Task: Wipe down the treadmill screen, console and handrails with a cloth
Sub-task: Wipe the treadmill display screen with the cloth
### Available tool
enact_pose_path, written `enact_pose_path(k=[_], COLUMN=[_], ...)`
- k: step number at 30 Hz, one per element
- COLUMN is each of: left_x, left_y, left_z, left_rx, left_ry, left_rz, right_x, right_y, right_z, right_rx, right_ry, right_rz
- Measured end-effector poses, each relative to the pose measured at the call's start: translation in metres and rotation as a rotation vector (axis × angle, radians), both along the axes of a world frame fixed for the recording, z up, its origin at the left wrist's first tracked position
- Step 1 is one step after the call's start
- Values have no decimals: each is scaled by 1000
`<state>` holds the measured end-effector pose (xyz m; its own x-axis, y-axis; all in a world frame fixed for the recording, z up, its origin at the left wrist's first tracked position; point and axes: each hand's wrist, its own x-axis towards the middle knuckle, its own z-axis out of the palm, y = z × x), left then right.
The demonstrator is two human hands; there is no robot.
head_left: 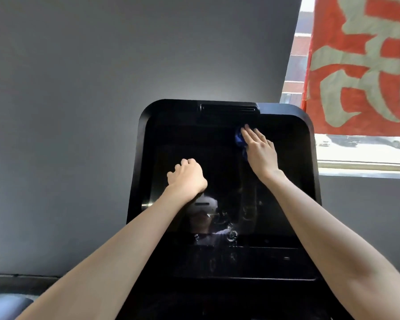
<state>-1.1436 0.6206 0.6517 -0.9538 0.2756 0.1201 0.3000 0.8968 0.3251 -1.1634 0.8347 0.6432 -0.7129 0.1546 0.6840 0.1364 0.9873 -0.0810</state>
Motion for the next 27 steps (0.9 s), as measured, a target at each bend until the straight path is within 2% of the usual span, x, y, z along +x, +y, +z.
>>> enact_pose_path(k=[4, 11, 14, 16, 17, 20, 24, 27], left_x=[-10, -30, -41, -48, -52, -59, -63, -65], left_y=[30, 72, 88, 98, 102, 113, 125, 128], left_z=[12, 31, 38, 42, 43, 43, 39, 41], left_rx=[62, 83, 66, 54, 47, 5, -49, -75], left_ry=[52, 237, 278, 279, 280, 334, 451, 473], left_rz=[-156, -262, -303, -304, -298, -264, -191, -168], right_x=[12, 27, 26, 20, 13, -16, -33, -38], right_y=[29, 78, 83, 88, 90, 84, 90, 115], right_z=[-2, 8, 30, 47, 54, 64, 67, 85], right_rx=[-77, -161, -322, -314, -293, -222, -45, -126], right_ry=[30, 76, 256, 398, 410, 292, 209, 162], right_rz=[-51, -136, -62, 1, 20, 39, 224, 95])
